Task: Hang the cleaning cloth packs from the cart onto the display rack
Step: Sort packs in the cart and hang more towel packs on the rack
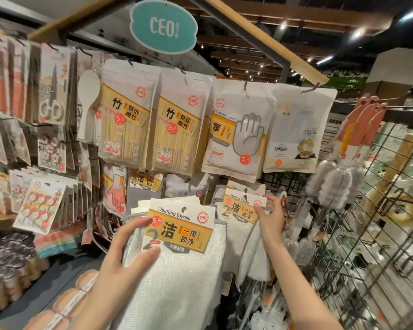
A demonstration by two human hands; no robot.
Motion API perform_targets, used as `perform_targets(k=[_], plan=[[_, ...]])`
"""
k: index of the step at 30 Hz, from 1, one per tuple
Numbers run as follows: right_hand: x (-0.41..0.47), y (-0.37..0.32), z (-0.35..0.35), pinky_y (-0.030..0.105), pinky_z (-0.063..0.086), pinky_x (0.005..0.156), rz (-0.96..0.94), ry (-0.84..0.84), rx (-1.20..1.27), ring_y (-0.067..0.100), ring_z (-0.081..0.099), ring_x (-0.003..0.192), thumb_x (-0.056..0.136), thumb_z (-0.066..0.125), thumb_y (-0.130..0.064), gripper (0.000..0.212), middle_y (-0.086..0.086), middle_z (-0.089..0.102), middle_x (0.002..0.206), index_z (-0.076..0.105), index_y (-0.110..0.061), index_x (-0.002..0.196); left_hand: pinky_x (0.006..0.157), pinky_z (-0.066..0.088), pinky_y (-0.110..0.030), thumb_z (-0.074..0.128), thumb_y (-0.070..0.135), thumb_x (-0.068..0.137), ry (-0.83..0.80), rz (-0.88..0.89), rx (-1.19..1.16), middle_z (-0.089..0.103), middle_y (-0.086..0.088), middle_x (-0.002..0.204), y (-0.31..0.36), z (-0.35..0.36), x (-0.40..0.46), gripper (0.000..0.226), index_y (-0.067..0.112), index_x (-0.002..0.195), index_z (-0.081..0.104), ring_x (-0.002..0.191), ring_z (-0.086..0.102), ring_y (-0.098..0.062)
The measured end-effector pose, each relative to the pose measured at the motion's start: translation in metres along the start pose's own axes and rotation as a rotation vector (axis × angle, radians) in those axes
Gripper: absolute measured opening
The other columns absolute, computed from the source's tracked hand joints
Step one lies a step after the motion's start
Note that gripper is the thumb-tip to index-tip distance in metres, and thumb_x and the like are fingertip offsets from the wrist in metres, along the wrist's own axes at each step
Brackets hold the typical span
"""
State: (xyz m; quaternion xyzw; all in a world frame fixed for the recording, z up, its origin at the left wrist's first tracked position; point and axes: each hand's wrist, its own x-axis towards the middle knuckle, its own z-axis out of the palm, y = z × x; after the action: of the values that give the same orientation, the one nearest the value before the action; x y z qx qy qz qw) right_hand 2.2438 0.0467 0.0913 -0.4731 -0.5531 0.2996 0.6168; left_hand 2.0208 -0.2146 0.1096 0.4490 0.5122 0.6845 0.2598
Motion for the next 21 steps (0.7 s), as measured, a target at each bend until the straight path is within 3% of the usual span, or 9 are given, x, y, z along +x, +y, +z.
perform_targets(k=[3,7,10,12,16,18,21], plan=[[0.008,0.002,0.007,0.009,0.04,0.059,0.015,0.076,-0.025,-0.002,0.052,0.08,0.083,0.067,-0.006,0.03,-0.01,0.054,0.088,0.053,-0.021,0.104,0.082,0.035,-0.021,0.079,0.036,0.066,0.001,0.0,0.016,0.052,0.045,0.112,-0.001,-0.001,0.003,0.048,0.053,0.107,0.059,0.101,0.042,0.032],[0.025,0.004,0.015,0.023,0.036,0.064,0.053,0.157,-0.089,0.015,0.052,0.083,0.08,0.072,-0.01,0.034,-0.009,0.049,0.084,0.048,-0.013,0.103,0.085,0.034,-0.024,0.072,0.039,0.062,0.007,-0.003,0.022,0.052,0.045,0.114,-0.003,-0.001,0.008,0.05,0.053,0.108,0.059,0.102,0.042,0.032],[0.032,0.008,0.018,0.027,0.035,0.07,0.065,0.143,-0.144,0.022,0.054,0.087,0.08,0.071,-0.012,0.028,-0.006,0.05,0.084,0.048,-0.012,0.096,0.09,0.036,-0.029,0.072,0.049,0.057,0.014,0.001,0.019,0.053,0.04,0.118,-0.004,0.001,0.011,0.055,0.051,0.11,0.059,0.108,0.044,0.025],[0.032,0.012,0.015,0.032,0.039,0.073,0.04,0.112,-0.18,0.027,0.055,0.093,0.081,0.07,-0.011,0.021,0.001,0.055,0.092,0.053,-0.009,0.094,0.093,0.036,-0.032,0.073,0.045,0.059,0.018,-0.002,0.02,0.054,0.038,0.119,-0.005,0.002,0.012,0.051,0.051,0.109,0.059,0.11,0.044,0.023],[0.022,0.009,0.004,0.039,0.037,0.099,-0.016,0.049,-0.264,0.023,0.045,0.114,0.078,0.074,-0.021,0.031,0.007,0.053,0.118,0.062,-0.01,0.105,0.09,0.036,-0.029,0.072,0.043,0.062,0.002,-0.004,0.028,0.053,0.038,0.12,-0.009,0.005,0.014,0.051,0.052,0.11,0.058,0.111,0.043,0.023],[0.011,0.0,-0.003,0.039,0.033,0.102,-0.031,0.022,-0.269,0.021,0.038,0.118,0.078,0.075,-0.026,0.037,0.002,0.049,0.122,0.061,-0.015,0.109,0.088,0.035,-0.023,0.07,0.037,0.065,-0.001,0.0,0.022,0.053,0.039,0.118,-0.01,0.007,0.016,0.048,0.052,0.109,0.058,0.11,0.043,0.025],[-0.009,-0.024,-0.009,0.033,0.035,0.098,-0.088,-0.079,-0.221,0.016,0.041,0.116,0.081,0.071,-0.027,0.027,-0.003,0.051,0.119,0.06,-0.022,0.106,0.091,0.035,-0.024,0.074,0.034,0.068,-0.003,0.026,0.024,0.054,0.038,0.118,-0.011,0.012,0.019,0.045,0.051,0.107,0.059,0.112,0.043,0.024]])
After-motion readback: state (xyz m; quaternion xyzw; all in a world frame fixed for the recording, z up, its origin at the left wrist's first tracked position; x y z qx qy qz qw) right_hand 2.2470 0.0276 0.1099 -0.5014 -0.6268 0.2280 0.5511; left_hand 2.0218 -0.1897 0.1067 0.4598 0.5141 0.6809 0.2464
